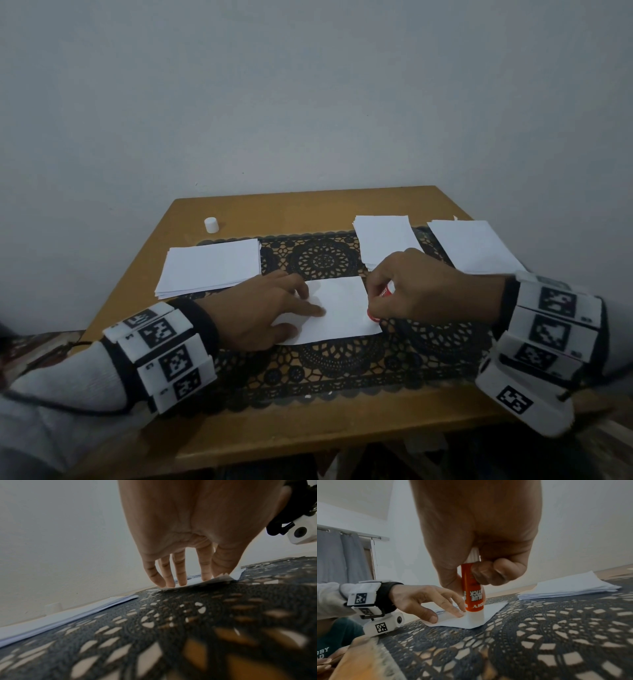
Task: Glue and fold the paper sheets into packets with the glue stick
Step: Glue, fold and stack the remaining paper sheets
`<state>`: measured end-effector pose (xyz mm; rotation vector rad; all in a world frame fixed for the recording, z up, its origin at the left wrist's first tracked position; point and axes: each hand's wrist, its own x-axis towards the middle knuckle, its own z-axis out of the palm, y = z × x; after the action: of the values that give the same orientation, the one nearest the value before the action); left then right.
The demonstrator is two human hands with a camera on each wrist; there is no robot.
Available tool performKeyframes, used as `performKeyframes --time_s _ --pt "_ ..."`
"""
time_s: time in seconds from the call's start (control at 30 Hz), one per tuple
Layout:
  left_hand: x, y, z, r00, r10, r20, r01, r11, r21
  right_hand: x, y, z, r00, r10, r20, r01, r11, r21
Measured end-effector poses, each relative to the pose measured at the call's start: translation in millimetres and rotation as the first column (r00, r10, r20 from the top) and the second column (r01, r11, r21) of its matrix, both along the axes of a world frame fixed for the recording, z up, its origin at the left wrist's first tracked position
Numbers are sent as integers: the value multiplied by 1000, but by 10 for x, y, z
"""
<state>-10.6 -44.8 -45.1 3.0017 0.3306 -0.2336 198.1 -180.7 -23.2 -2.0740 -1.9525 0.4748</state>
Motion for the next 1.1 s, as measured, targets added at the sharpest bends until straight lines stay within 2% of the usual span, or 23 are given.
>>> performKeyframes --time_s 0.13,0.23,0.4,0.63,0.87,1.1 --pt "16 -10 8 1000 10 -1 -10 1000 0 28 -36 17 1000 27 -8 -27 999 -28" --pt "71 2 15 999 40 5 -40 999 -16 81 -49 89 998 10 -67 -11 1000 -22" --pt "248 89 83 985 124 116 -113 989 -100 192 -52 298 987 -35 -155 44 997 57" --pt "448 139 28 979 202 -21 -203 976 -80 284 -57 315 987 -62 -147 75 994 83" --pt "486 138 40 966 256 -34 -258 963 -80 374 -85 201 986 -94 -141 105 992 74" --pt "485 110 67 951 309 -33 -310 939 -147 375 -41 172 988 -80 -132 98 986 135"
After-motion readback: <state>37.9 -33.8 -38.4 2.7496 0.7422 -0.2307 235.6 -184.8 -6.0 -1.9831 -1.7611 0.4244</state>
